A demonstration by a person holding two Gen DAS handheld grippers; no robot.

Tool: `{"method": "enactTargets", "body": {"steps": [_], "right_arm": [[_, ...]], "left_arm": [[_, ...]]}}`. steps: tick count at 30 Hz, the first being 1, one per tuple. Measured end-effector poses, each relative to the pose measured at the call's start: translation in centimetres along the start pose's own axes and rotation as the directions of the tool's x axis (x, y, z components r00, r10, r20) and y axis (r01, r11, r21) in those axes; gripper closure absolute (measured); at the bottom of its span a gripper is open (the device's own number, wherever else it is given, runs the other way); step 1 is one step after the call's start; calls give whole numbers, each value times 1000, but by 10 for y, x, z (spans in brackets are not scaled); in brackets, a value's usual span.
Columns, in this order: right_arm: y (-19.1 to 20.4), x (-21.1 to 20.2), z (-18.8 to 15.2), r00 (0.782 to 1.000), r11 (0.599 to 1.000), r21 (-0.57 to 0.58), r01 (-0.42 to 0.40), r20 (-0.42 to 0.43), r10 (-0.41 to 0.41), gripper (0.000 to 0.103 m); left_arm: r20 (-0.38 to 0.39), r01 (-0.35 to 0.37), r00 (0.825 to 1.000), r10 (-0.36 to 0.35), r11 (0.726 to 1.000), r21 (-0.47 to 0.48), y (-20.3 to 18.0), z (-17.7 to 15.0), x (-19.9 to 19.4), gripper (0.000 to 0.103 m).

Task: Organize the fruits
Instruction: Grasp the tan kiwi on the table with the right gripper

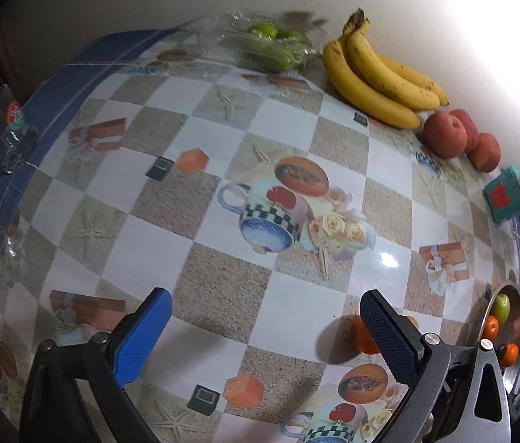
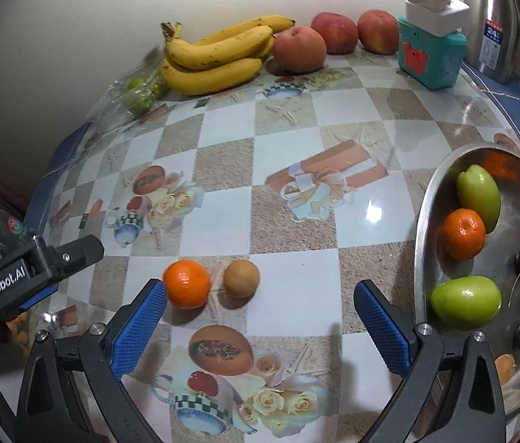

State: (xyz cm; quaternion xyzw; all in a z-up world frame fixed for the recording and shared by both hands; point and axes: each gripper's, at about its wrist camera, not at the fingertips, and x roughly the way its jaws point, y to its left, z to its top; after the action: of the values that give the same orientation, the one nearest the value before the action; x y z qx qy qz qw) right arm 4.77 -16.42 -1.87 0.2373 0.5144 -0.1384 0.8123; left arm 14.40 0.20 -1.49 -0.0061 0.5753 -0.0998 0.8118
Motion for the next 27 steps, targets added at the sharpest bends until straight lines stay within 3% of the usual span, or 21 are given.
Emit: {"method": "enactTargets", "body": {"steps": [12,15,18,22,27], "right_arm": [[-1,12,2,999,999,10,33,-4,-33,5],[0,16,2,999,999,7,41,-7,-41,19],[0,19,3,999,999,9,45,-13,-45,24],[4,24,4,999,999,-2,44,-22,-44,46],[11,26,3,999,1000,-19,24,-25,-25,62]], "left_arm": [[-71,5,997,-7,999,-36,-9,-5,26,0],[-76,-6,997,4,1000,-27,-11,-5,29,0],[-81,-9,997,8,1000,-13,-14,-5,31,0],[-94,1,996,-2,1000,-17,-16,-5,34,0],[-100,4,995,-6,1000,-22,-15,-5,36,0]]}}
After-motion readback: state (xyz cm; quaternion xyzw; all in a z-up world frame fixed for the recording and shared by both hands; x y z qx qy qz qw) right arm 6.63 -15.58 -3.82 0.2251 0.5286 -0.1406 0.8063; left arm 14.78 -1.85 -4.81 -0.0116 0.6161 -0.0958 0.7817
